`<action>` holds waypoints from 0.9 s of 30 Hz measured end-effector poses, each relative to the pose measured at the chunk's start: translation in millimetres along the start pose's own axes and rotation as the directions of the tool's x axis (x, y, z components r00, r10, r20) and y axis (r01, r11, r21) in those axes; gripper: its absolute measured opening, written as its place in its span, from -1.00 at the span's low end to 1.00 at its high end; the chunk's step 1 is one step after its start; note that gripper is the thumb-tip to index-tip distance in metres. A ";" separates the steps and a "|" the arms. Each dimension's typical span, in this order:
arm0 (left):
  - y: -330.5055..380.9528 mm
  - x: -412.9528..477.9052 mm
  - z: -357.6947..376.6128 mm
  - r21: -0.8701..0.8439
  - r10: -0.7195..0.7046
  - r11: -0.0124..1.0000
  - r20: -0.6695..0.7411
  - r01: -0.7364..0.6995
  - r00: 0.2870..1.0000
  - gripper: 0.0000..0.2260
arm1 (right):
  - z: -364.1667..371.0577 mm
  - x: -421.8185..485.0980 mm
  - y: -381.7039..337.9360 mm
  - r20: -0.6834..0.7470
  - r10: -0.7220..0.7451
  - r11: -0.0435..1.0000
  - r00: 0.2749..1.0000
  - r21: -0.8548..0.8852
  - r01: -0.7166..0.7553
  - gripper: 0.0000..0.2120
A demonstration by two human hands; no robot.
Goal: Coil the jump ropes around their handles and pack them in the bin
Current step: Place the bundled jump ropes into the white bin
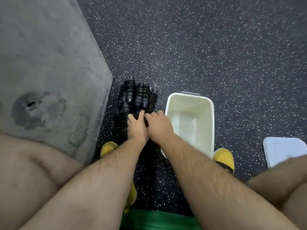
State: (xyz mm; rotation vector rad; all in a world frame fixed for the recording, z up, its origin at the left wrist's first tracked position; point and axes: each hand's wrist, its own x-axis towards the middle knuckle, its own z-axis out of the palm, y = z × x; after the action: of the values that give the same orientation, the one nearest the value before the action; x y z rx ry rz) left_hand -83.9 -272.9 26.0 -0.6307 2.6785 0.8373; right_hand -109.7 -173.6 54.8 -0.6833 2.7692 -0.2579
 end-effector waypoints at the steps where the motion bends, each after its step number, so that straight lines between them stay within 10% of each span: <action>1: -1.2 1.1 2.4 0.000 0.005 1.000 0.003 -0.005 1.000 -0.46 | 2.2 1.3 1.0 0.006 0.007 1.000 1.000 0.006 -0.007 -0.66; 13: 10.0 -13.3 -0.7 -0.012 0.039 0.999 -0.081 -0.041 0.996 -0.40 | -20.4 -19.3 15.6 -0.047 0.117 0.989 0.992 0.101 -0.112 -0.60; 22: 60.1 -46.7 -55.5 -0.415 0.119 0.861 -0.398 -0.295 0.910 -0.34 | -67.4 -51.7 32.6 -0.035 0.237 0.798 0.971 0.577 -0.174 -0.34; 27: 81.8 -56.7 -45.1 -0.551 0.149 0.754 -0.387 -0.358 0.910 -0.40 | -79.6 -63.2 60.2 -0.130 0.253 0.834 0.959 0.531 -0.148 -0.31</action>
State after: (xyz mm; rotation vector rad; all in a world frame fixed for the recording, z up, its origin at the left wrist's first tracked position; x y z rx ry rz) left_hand -79.0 -220.7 121.8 -0.5628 2.7918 1.8874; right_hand -106.2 -82.5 129.9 -0.2306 2.7227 -1.0291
